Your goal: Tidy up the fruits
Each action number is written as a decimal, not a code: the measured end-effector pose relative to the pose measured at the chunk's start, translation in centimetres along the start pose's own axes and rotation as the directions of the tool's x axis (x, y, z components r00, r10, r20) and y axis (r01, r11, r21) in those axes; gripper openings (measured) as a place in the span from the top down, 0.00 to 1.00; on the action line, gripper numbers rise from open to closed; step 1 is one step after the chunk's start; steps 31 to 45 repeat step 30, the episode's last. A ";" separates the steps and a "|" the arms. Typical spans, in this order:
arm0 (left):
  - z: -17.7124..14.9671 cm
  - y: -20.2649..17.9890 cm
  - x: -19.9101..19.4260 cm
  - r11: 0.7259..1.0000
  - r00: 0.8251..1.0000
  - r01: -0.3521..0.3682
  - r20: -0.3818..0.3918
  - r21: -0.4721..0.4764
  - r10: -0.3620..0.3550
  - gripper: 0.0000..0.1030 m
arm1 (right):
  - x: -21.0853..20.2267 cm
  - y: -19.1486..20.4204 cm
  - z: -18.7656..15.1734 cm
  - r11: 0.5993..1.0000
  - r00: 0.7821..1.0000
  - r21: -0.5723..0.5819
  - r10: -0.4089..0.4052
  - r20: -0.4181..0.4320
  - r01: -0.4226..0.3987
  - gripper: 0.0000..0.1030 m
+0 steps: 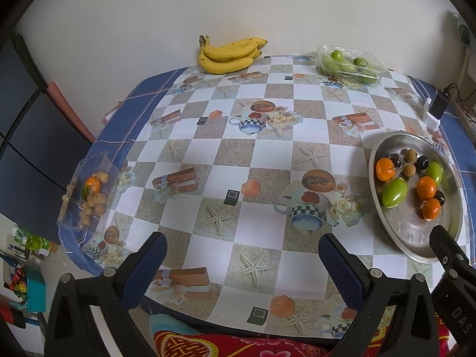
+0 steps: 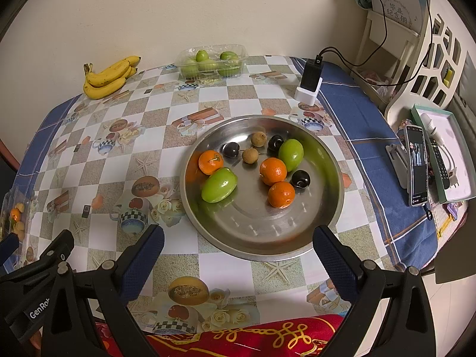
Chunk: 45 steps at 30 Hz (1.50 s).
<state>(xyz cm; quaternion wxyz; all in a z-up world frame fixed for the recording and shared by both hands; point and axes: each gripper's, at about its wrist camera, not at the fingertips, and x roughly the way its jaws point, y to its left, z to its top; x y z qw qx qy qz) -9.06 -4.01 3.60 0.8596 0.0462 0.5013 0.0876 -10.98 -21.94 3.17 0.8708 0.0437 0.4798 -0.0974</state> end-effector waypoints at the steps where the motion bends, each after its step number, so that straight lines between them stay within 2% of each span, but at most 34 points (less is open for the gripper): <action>1: 0.0 0.0 0.0 1.000 1.000 0.001 0.000 0.000 -0.001 0.00 | 0.0 0.0 0.0 1.000 1.000 0.000 0.000 0.000 0.000 0.03; 45: 0.0 0.2 -0.2 1.000 1.000 -0.004 0.014 0.015 0.004 0.00 | 0.0 0.0 -0.1 1.000 1.000 0.001 0.000 0.000 0.000 0.03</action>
